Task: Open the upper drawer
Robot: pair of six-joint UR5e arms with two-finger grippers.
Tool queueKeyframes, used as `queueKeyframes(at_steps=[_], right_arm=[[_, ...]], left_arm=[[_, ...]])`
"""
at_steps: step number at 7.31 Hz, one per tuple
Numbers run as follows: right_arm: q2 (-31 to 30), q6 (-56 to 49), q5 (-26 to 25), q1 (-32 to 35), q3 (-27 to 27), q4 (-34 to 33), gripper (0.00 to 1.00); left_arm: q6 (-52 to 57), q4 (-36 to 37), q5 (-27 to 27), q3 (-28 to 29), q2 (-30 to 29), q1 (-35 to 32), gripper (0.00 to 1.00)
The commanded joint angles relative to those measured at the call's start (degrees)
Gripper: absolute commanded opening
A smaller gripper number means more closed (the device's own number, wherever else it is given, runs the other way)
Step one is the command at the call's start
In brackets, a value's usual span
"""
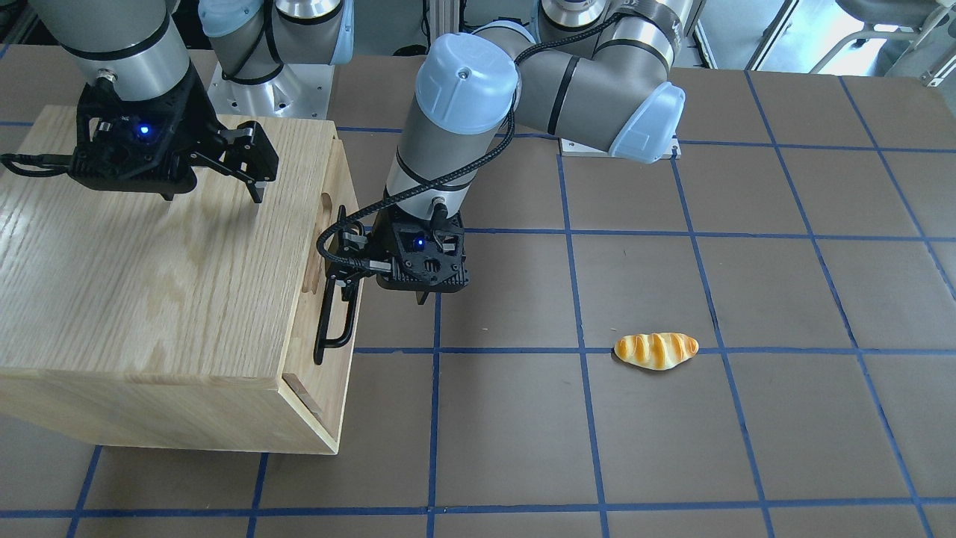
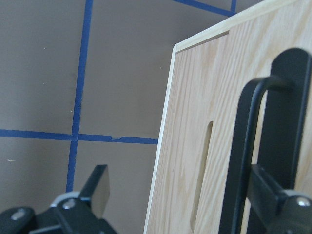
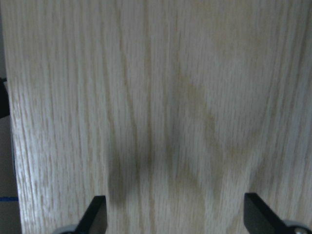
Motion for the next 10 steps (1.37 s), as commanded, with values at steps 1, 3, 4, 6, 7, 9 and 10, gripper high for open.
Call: queueKeyframes(at_steps=[1,3,4,6,7,9,10], right_arm=[[0.0,0.0,0.0,0.0,0.1,0.0,1.0],[0.0,0.0,0.0,0.0,0.0,0.0,1.0],[0.0,-0.1,0.0,0.0,0.0,0.0,1.0],[0.0,-0.1,0.0,0.0,0.0,0.0,1.0],[0.0,-0.1,0.0,0.0,0.0,0.0,1.0],[0.0,0.0,0.0,0.0,0.0,0.0,1.0],[0.0,-0.1,0.0,0.0,0.0,0.0,1.0]], left_arm=[[0.6,0.0,1.0,0.0,-0.1,0.1,1.0],[1.1,0.0,1.1,0.1,-0.1,0.4,1.0],[1.4,0.0,1.2,0.1,-0.2,0.4,1.0],[1.4,-0.1,3.3,0.1,-0.5,0.5,1.0],[2.1,-0.1,4.3,0.1,-0.4,0.8,1.0],[3.0,-0.1,4.3,0.2,-0.4,1.9,1.0],[3.2,-0.1,4.3,0.1,-0.3,2.8,1.0]])
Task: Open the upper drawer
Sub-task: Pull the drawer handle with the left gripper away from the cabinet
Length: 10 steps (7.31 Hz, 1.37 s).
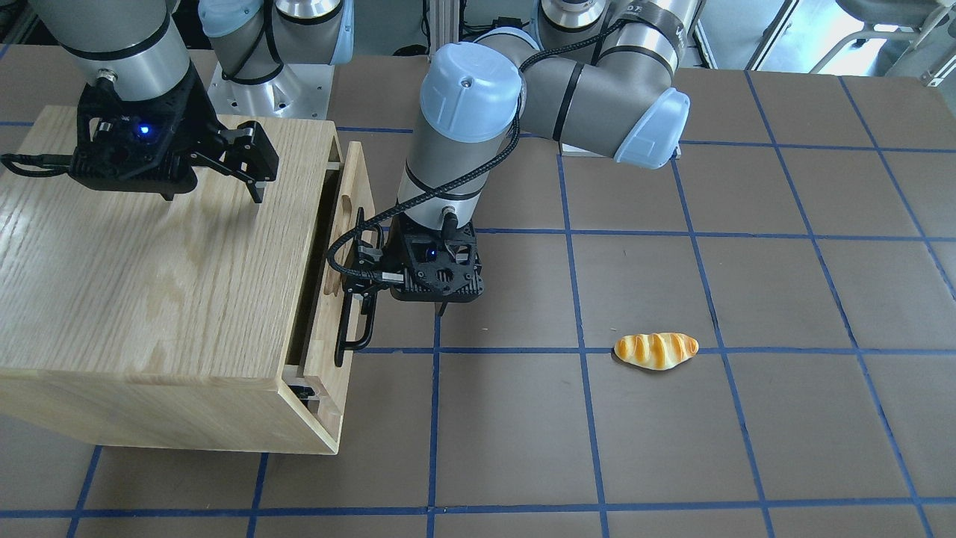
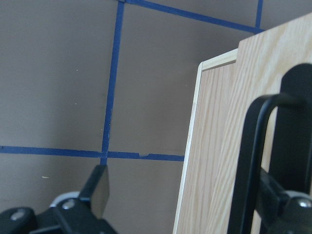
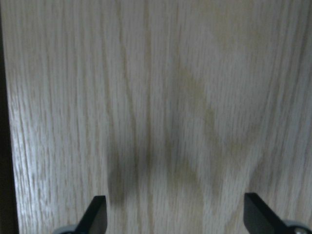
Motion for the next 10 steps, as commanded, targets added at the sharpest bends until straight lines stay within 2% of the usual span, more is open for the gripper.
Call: queueKeyframes(at_steps=[1,7,10], right_arm=[[0.0,-0.1,0.0,0.0,0.1,0.0,1.0],[0.0,0.0,0.0,0.0,0.1,0.0,1.0],[0.0,-0.1,0.0,0.0,0.0,0.0,1.0]], left_arm=[[0.7,-0.1,0.0,0.0,0.3,1.3,1.0],[0.7,-0.7,1.0,-0.1,1.3,2.7,1.0],[2.1,-0.8,3.4,-0.2,1.5,2.8,1.0]])
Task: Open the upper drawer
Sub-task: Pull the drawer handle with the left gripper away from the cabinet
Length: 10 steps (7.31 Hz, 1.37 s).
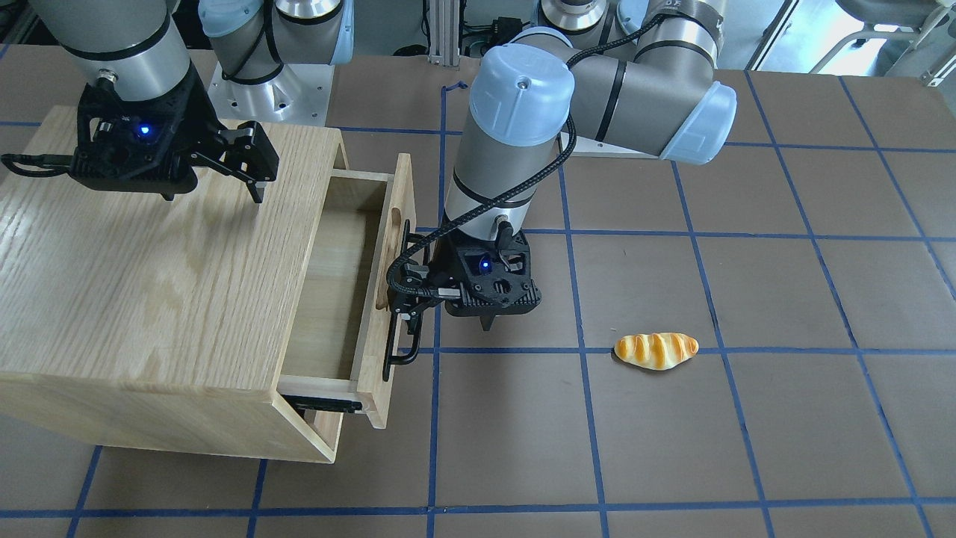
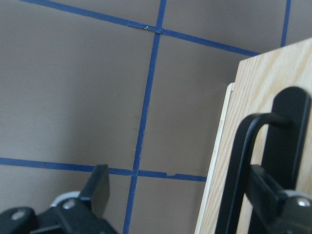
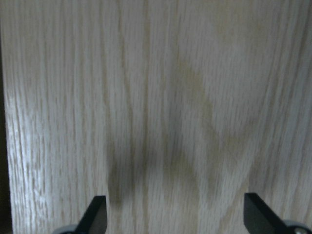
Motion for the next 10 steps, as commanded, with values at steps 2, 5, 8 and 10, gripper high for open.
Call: queueKeyframes(at_steps=[2,5,8,10], right_arm=[[0.0,0.0,0.0,0.0,0.0,0.0,1.0],[0.0,0.0,0.0,-0.1,0.0,0.0,1.0],[0.0,0.0,0.0,-0.1,0.0,0.0,1.0],[0.0,0.0,0.0,0.0,0.0,0.0,1.0]], left_arm=[[1.0,0.0,0.6,0.0,0.1,0.0,1.0],[3.1,-2.1,2.4,0.1,0.4,1.1,1.0],[3.3,-4.3,2.4,0.0,1.6,2.8,1.0],[3.7,-5.3,2.4,0.0,1.7,2.9,1.0]])
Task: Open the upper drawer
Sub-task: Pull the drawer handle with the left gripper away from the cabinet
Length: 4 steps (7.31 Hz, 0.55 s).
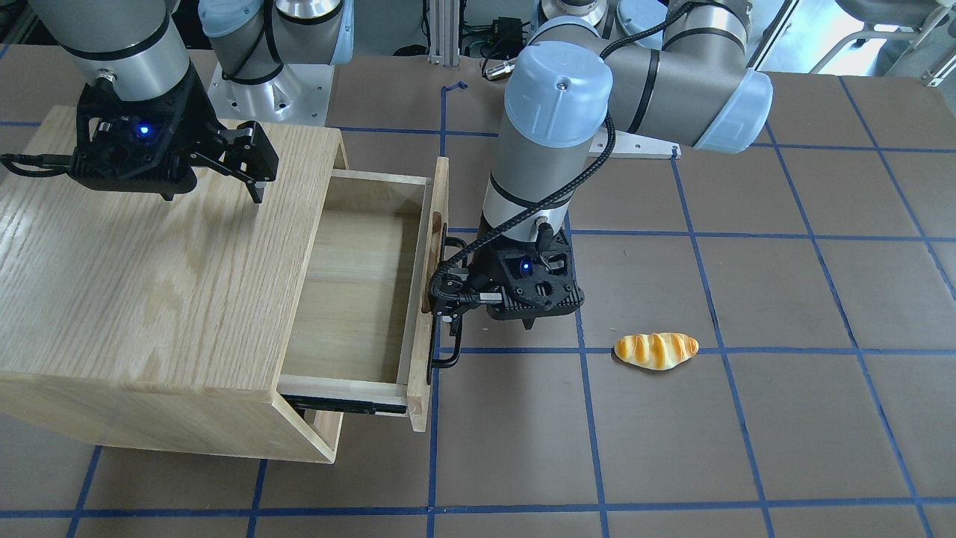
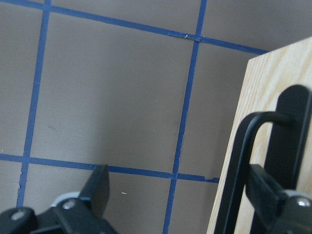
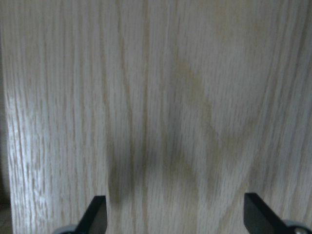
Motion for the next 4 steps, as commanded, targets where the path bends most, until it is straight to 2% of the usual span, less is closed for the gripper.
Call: queueKeyframes(at_steps=[1,4], right_arm=[[0.0,0.1,0.0,0.0,0.0,0.0,1.0],[0.0,0.0,0.0,0.0,0.1,0.0,1.0]], left_arm=[[0.5,-0.8,0.0,0.0,0.2,0.1,1.0],[0.5,-1.0,0.1,0.1,0.3,0.4,1.0]])
